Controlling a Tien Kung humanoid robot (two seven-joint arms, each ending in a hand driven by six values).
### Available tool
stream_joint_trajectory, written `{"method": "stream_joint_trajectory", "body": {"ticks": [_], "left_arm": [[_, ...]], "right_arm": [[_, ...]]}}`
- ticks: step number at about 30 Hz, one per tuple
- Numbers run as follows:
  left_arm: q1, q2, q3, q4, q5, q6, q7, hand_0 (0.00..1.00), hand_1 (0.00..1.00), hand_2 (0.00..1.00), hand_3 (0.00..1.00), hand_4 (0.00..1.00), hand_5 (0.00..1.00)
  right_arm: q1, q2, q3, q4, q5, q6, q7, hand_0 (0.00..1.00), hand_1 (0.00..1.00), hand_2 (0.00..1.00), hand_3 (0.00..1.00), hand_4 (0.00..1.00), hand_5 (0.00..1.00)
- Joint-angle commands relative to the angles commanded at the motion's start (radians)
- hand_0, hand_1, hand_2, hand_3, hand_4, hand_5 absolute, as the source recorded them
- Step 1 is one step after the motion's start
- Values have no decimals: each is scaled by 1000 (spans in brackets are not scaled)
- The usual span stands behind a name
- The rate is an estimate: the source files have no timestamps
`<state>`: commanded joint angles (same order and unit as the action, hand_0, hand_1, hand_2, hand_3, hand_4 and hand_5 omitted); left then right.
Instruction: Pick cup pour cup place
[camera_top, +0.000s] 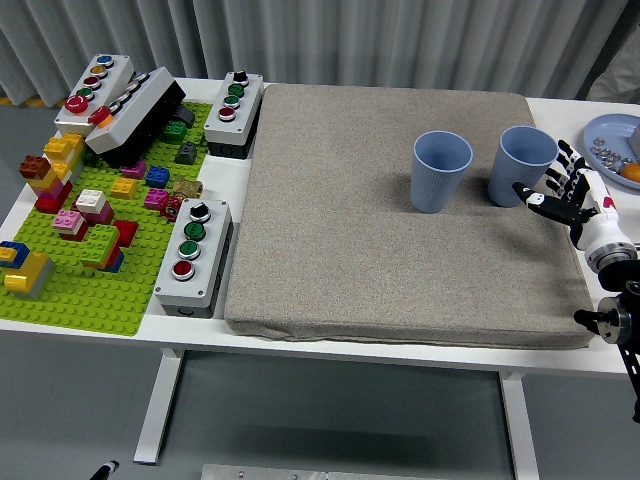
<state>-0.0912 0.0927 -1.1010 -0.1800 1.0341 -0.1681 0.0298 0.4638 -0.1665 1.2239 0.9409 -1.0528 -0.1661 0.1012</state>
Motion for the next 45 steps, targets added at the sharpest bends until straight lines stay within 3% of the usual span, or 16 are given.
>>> {"method": "stream_joint_trajectory", "body": {"ticks": [45], "left_arm": [[-12, 4, 20, 0, -9, -1, -4, 837, 808, 886, 807, 638, 998]], "right_arm": [[61, 31, -1, -77, 11, 9, 10, 973, 912, 998, 998, 839, 202]]}}
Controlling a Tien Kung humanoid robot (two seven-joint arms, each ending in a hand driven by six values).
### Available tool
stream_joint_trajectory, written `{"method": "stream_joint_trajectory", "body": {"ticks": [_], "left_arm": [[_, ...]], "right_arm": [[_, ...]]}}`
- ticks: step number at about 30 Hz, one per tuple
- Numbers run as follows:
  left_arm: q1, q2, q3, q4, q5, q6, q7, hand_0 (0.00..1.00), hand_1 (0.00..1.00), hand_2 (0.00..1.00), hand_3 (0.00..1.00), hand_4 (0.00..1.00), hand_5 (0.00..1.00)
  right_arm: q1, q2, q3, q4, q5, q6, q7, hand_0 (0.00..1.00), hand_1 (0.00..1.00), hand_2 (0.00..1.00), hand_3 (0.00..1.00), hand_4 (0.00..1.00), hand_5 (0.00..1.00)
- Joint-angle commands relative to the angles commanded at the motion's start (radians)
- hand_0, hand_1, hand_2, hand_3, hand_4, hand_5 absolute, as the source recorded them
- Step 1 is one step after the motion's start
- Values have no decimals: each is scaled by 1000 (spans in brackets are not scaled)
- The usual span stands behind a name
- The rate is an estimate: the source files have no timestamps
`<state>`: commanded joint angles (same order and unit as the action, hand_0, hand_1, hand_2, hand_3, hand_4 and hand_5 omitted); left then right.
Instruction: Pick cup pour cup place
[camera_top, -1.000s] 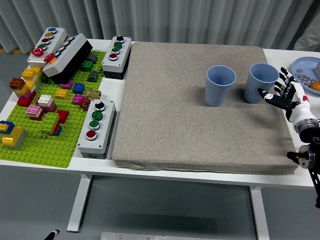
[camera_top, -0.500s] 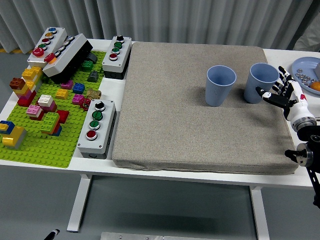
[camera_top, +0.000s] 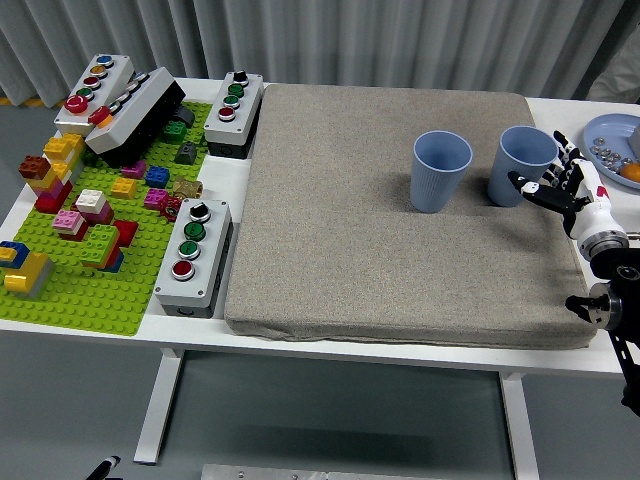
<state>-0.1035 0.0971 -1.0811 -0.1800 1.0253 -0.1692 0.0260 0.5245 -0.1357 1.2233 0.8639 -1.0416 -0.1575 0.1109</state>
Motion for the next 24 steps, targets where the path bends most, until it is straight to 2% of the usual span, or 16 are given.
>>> {"method": "stream_joint_trajectory", "body": {"ticks": [24], "left_arm": [[-1, 0, -1, 0, 0, -1, 1, 836, 809, 886, 807, 640, 998]], "right_arm": [[4, 12, -10, -13, 1, -2, -2, 970, 908, 998, 998, 840, 206]]}}
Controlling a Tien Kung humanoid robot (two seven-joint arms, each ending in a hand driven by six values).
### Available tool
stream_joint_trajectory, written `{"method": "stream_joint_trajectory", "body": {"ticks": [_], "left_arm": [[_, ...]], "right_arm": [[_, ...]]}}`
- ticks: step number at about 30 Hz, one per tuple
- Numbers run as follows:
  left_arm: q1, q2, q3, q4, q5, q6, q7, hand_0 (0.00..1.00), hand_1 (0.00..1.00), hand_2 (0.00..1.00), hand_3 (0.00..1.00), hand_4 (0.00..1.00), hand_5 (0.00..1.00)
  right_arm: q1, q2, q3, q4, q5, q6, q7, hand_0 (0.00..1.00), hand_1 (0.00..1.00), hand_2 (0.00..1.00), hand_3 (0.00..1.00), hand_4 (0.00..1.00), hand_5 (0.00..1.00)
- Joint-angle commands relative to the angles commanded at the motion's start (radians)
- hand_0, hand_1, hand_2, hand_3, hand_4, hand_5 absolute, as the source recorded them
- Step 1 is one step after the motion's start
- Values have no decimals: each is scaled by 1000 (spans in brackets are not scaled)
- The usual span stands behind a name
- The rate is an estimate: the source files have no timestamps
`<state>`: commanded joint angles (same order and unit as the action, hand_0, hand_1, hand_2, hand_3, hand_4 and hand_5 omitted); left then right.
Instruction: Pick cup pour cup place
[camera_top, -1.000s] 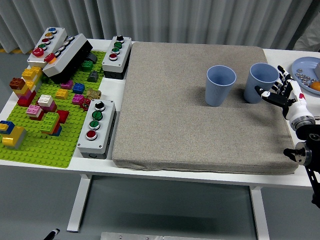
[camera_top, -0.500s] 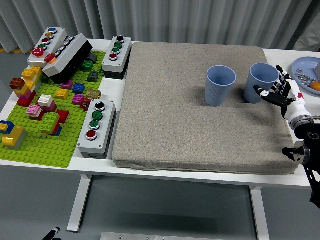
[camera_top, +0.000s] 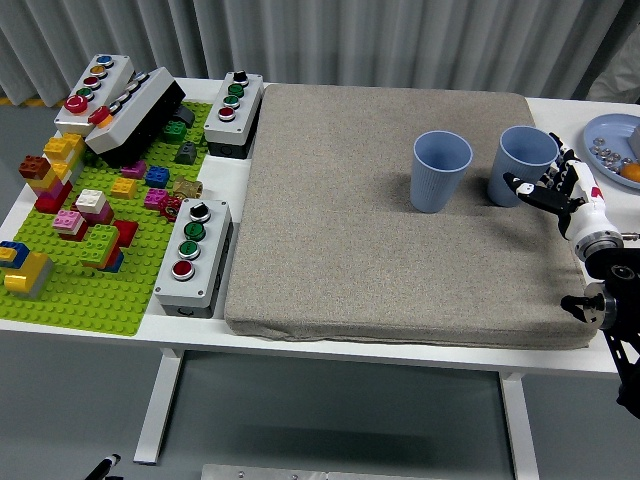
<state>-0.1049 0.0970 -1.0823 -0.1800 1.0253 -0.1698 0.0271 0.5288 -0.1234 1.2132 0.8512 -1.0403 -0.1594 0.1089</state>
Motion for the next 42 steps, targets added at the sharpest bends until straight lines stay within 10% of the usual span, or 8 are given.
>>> {"method": "stream_joint_trajectory", "body": {"ticks": [42], "left_arm": [[1, 0, 1, 0, -1, 1, 1, 837, 809, 886, 807, 642, 998]], "right_arm": [[23, 15, -22, -36, 11, -2, 2, 968, 897, 991, 989, 839, 211]]}}
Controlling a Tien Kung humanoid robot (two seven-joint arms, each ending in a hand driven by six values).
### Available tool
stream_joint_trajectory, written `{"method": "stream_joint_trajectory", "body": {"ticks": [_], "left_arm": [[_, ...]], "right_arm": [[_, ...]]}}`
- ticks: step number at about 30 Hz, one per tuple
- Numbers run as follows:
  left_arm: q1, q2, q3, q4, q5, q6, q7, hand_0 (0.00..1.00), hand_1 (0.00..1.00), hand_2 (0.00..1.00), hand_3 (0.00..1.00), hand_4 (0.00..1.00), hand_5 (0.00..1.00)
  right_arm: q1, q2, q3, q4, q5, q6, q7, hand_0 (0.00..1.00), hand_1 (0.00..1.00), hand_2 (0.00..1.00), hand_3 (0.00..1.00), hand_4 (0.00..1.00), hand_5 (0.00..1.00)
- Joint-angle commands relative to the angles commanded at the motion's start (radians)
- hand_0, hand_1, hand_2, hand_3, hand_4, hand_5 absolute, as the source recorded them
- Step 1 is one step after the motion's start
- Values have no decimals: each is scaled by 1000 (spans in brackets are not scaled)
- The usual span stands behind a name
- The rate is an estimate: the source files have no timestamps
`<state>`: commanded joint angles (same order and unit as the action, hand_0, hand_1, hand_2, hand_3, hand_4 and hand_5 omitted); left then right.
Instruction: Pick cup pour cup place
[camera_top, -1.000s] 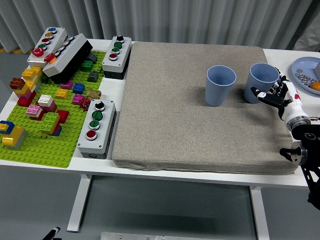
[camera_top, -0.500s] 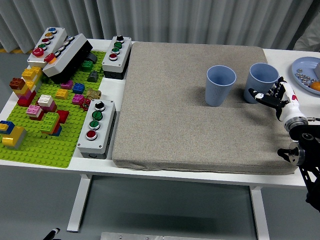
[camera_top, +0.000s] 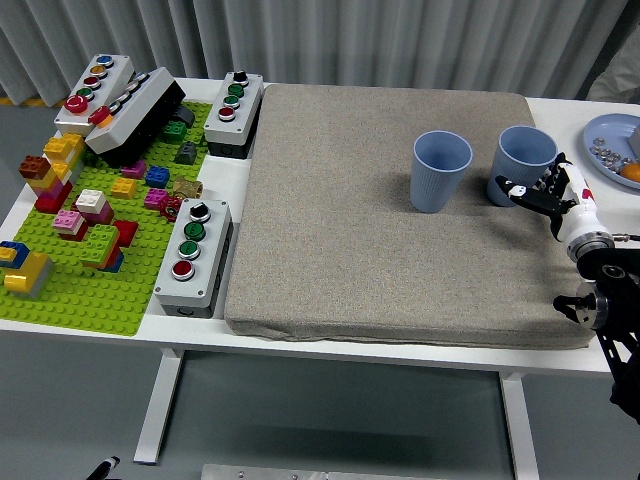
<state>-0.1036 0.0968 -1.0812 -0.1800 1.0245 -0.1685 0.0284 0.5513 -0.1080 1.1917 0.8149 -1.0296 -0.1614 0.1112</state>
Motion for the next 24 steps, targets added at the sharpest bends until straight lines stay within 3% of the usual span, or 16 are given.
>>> {"method": "stream_joint_trajectory", "body": {"ticks": [7, 8, 19, 20, 24], "left_arm": [[-2, 0, 0, 0, -1, 0, 0, 837, 809, 886, 807, 642, 998], [-1, 0, 0, 0, -1, 0, 0, 838, 809, 886, 807, 643, 998], [-2, 0, -3, 0, 2, -1, 1, 838, 809, 886, 807, 642, 998], [-2, 0, -3, 0, 2, -1, 1, 837, 809, 886, 807, 641, 998], [-2, 0, -4, 0, 2, -1, 1, 837, 809, 886, 807, 641, 998]], "right_arm": [[3, -1, -1, 0, -1, -11, 2, 968, 897, 991, 989, 839, 211], [2, -1, -2, 0, 0, -13, 2, 955, 864, 922, 940, 835, 201], [1, 1, -10, 1, 3, -15, 3, 955, 864, 922, 940, 835, 201], [1, 1, -10, 1, 3, -16, 3, 946, 840, 870, 910, 829, 192], [1, 0, -10, 0, 2, -18, 4, 946, 840, 870, 910, 829, 192]]}}
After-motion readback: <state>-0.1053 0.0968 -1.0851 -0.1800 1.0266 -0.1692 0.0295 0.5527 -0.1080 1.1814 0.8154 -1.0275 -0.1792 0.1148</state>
